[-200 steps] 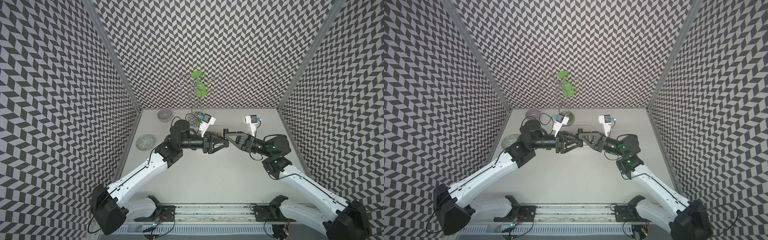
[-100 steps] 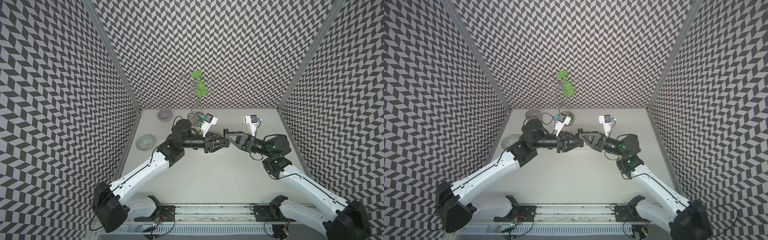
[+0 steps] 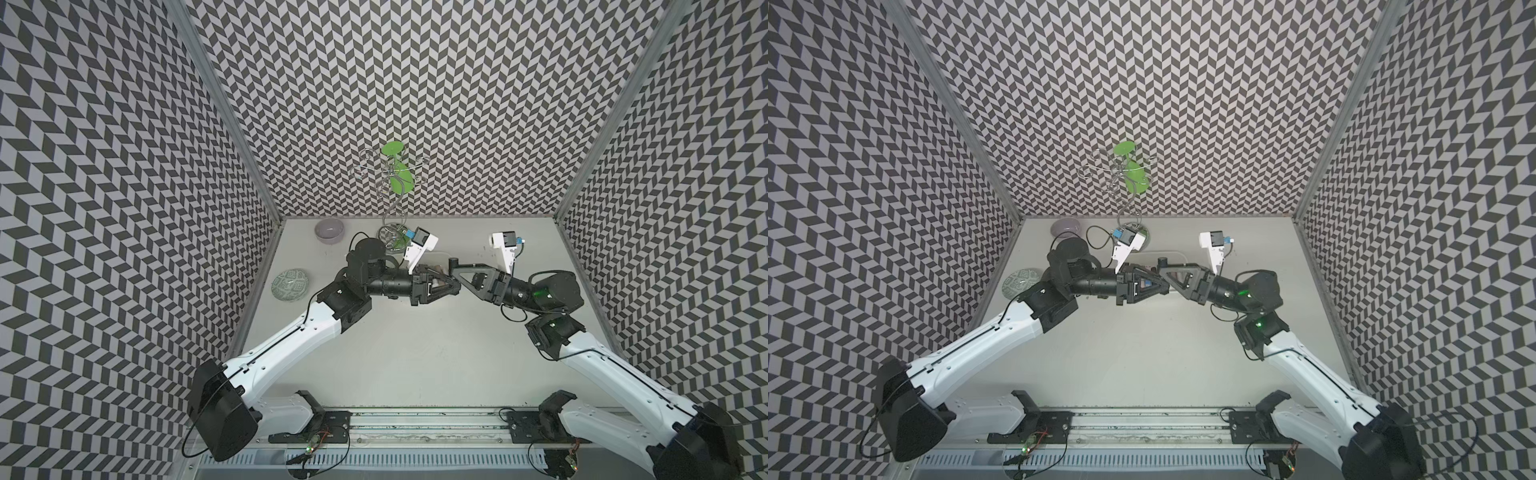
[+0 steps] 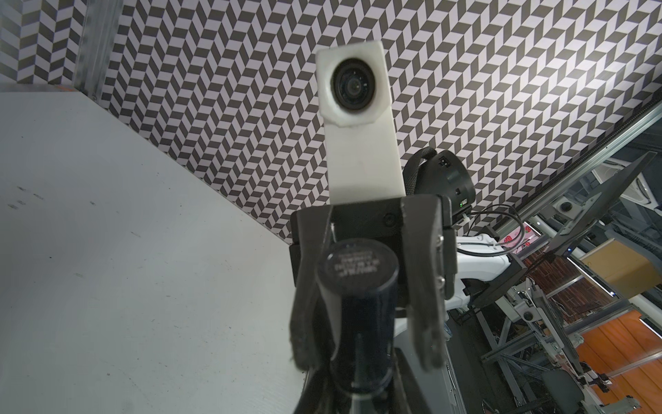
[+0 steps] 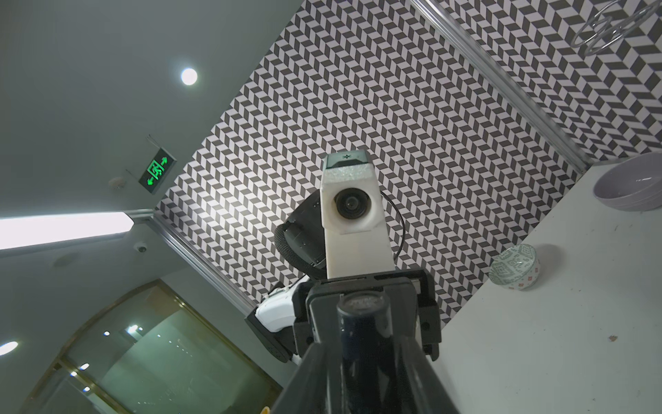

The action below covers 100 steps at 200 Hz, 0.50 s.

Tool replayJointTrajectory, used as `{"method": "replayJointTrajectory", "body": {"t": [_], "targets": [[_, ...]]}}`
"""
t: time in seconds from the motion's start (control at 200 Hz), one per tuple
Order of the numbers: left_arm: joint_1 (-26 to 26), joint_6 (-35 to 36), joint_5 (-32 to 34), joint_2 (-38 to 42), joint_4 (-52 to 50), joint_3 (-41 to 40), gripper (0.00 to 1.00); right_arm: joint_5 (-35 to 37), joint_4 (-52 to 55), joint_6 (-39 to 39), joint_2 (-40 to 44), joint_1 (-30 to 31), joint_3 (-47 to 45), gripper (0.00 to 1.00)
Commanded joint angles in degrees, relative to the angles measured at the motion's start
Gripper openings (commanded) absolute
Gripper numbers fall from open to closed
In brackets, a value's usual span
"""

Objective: Put the lipstick into the storage box
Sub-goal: Pick up the lipstick at the center of the board.

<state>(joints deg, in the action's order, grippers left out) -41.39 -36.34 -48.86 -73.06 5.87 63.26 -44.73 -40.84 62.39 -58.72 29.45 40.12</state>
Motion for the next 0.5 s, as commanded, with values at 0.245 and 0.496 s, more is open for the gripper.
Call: {"method": "replayJointTrajectory", "body": {"t": [0.245,0.496], "targets": [[1.0,1.1,1.6,-0.4,-1.6,2.1,0.22,5.0,5.2,-6.2,5.2,-1.2,-0.1,0.89],[5.3,5.0,10.3,-2.7,-14.0,5.2,0.23,17.2,41.2,-28.7,6.9,-4.2,9.7,0.92]]}}
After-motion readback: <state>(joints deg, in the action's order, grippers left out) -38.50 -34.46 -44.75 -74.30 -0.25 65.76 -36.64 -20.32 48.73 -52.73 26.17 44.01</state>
